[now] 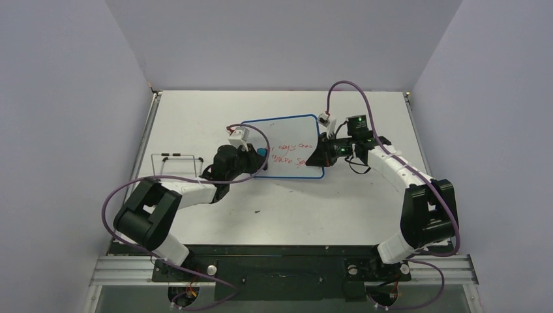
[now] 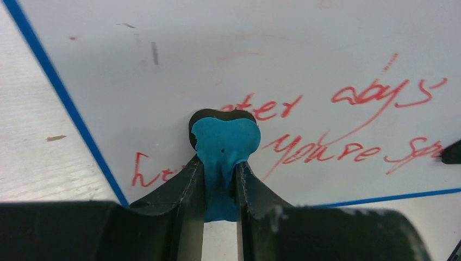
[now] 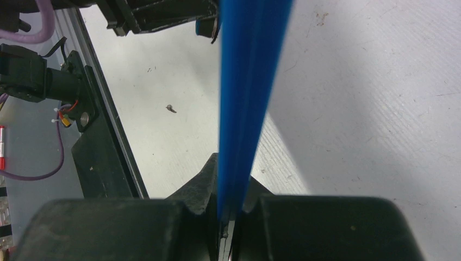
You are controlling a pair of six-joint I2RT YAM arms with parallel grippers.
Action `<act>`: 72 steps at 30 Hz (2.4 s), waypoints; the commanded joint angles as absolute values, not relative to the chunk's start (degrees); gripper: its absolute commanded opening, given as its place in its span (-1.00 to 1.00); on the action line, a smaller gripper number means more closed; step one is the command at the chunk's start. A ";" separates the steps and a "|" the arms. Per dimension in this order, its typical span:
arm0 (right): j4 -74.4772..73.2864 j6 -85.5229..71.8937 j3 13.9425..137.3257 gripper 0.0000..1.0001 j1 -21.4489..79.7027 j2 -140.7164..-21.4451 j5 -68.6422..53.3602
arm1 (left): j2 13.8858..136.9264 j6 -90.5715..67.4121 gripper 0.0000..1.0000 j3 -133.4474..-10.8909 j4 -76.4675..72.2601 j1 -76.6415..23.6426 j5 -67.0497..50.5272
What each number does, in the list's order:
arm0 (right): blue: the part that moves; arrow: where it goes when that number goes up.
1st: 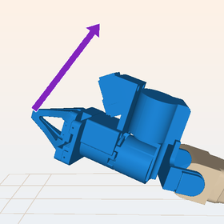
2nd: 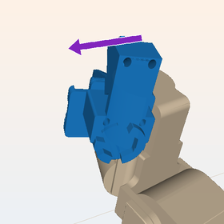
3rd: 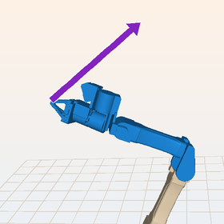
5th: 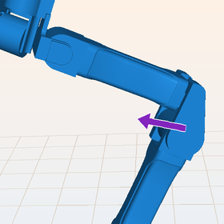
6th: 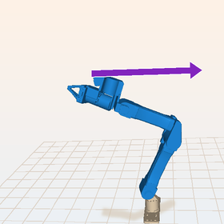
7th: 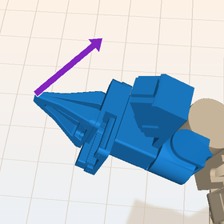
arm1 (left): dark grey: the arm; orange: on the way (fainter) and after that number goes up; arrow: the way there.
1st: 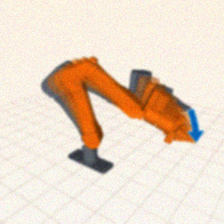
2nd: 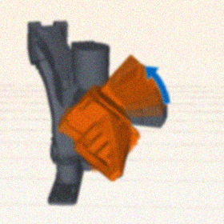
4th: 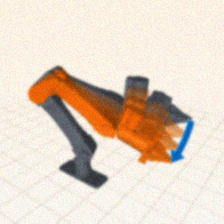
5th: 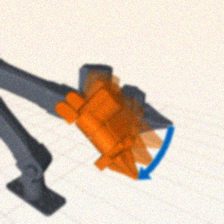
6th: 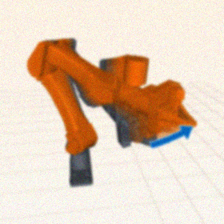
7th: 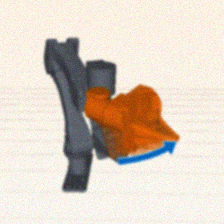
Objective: Erase the whiteboard
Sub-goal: Erase the whiteboard at the whiteboard stand.
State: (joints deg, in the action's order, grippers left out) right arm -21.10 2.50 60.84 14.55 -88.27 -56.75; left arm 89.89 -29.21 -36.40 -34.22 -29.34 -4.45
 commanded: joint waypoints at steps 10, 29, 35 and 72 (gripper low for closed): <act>-20.13 5.27 60.73 -1.00 15.64 -86.37 -58.86 | 89.68 -32.59 -1.00 -36.74 -35.40 -29.24 6.73; -20.14 5.36 60.76 -1.00 15.65 -86.43 -59.15 | 91.56 -28.04 -1.00 -36.16 -44.63 -31.01 -8.87; -20.20 5.41 60.84 -1.00 15.63 -86.24 -58.96 | 91.90 -32.88 -1.00 -36.35 -40.97 -27.16 -3.58; -20.21 5.36 60.82 -1.00 15.68 -86.40 -59.09 | 91.24 -26.66 -1.00 -41.94 -32.78 -30.57 -4.75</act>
